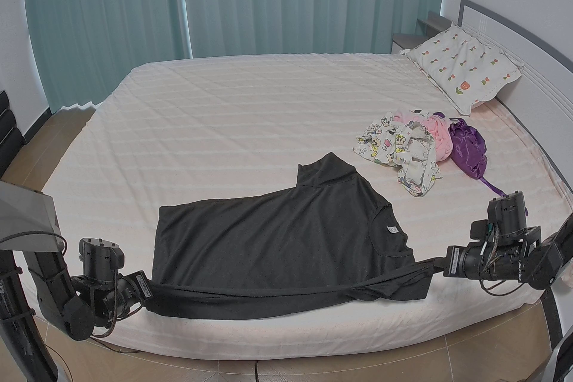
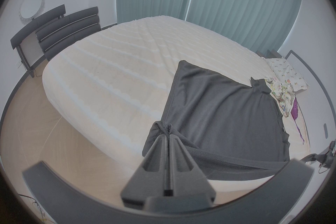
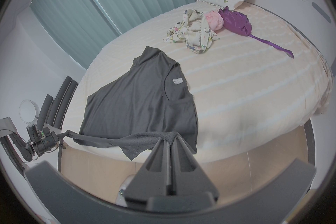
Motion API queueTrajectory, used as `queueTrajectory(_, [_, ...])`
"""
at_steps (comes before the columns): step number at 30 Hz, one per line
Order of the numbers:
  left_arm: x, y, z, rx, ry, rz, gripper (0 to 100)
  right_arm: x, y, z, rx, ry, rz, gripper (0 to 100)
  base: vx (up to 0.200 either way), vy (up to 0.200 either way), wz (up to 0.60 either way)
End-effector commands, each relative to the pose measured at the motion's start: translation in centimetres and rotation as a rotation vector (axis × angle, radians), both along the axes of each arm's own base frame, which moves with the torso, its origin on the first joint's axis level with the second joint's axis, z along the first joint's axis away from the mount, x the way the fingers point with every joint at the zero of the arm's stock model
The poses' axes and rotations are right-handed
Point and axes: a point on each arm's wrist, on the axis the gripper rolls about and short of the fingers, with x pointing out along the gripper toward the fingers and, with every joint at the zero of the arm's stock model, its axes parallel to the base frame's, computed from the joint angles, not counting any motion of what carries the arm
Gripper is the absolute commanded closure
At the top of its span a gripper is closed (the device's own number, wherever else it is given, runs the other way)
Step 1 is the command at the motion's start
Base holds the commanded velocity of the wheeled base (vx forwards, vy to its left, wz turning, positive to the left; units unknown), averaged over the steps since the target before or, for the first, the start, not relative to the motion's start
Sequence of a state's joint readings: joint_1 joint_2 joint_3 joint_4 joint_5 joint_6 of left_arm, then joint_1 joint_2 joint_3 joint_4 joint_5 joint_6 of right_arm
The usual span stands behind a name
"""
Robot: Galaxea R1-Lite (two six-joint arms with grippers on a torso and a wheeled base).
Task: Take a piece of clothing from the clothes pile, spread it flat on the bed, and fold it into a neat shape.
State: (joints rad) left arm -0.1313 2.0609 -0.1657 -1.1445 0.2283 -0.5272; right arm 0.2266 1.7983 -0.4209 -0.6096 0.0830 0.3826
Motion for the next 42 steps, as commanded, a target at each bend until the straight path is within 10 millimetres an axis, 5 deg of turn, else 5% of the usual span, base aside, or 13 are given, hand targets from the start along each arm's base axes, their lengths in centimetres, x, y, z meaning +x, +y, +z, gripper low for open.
queueTrajectory(1, [1.4, 0.1, -1.0, 0.001, 0.005, 0.011, 100, 2.1, 0.1, -0.3, 0.001, -0.006, -0.013, 100, 0.0, 0.0, 0.0])
queueTrajectory(16, [6.1, 0.7, -3.1, -0.003, -0.039, 0.055, 100, 7.3, 0.7, -1.9, 0.033, -0.017, -0.057, 100, 0.0, 0.0, 0.0])
queueTrajectory(40, [11.7, 0.6, -6.2, -0.02, -0.108, 0.07, 100, 11.9, 1.4, -4.8, 0.124, 0.008, -0.14, 100, 0.0, 0.0, 0.0])
queueTrajectory(41, [12.0, 0.6, -6.3, -0.023, -0.117, 0.07, 0, 12.2, 1.4, -5.0, 0.128, 0.011, -0.143, 100, 0.0, 0.0, 0.0])
queueTrajectory(42, [12.4, 0.6, -6.4, -0.027, -0.125, 0.074, 0, 12.4, 1.4, -5.2, 0.14, 0.014, -0.152, 100, 0.0, 0.0, 0.0])
